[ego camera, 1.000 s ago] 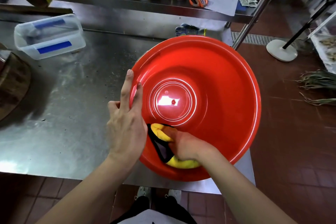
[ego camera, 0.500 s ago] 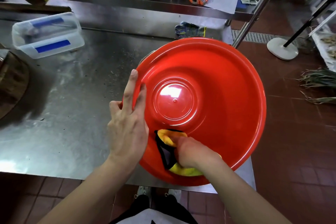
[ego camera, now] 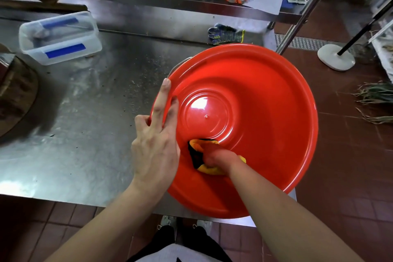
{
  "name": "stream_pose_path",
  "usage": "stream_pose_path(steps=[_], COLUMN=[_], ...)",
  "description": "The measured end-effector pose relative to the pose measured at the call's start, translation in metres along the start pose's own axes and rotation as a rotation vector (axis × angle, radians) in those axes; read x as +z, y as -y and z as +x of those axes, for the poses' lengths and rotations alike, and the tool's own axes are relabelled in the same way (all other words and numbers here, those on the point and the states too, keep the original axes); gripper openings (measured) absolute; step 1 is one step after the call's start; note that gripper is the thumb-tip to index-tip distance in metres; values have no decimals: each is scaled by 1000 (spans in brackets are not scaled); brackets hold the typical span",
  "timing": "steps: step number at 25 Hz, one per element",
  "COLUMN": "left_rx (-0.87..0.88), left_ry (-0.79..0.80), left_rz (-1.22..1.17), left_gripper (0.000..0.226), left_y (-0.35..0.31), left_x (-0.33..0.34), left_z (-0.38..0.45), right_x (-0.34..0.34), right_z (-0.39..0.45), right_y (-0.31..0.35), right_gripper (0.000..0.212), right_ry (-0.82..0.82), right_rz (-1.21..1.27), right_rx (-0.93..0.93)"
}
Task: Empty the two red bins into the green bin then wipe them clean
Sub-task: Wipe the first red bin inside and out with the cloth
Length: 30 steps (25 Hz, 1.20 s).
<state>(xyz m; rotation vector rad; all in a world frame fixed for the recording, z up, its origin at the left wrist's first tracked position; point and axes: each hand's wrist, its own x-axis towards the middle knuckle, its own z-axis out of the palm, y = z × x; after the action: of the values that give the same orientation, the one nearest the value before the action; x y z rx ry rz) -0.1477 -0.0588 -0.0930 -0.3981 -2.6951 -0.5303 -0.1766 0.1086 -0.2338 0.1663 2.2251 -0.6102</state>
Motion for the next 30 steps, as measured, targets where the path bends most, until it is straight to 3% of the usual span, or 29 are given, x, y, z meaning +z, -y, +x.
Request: stream_pose_path(steps=[6, 10, 15, 19, 22, 30], left_rx=[5, -9, 19, 80, 139, 262], left_ry=[53, 49, 34, 20, 17, 27], left_rz=[43, 49, 44, 48, 53, 74], left_gripper=[76, 81, 81, 79, 80, 74], left_y=[-3, -1, 0, 1, 5, 18], left_x=[2, 1, 3, 2, -3, -21], left_z=[-2, 0, 0, 7, 16, 40], right_x=[-6, 3, 3, -1, 1, 5], right_z=[-6, -20, -69, -123, -154, -159], right_y=[0, -3, -6, -1, 5, 12], right_gripper=[75, 73, 59, 74, 66, 57], right_ry=[10, 115, -8, 9, -43, -55], right_rz=[-46, -69, -61, -59, -22, -27], right_rx=[7, -10, 23, -5, -49, -81])
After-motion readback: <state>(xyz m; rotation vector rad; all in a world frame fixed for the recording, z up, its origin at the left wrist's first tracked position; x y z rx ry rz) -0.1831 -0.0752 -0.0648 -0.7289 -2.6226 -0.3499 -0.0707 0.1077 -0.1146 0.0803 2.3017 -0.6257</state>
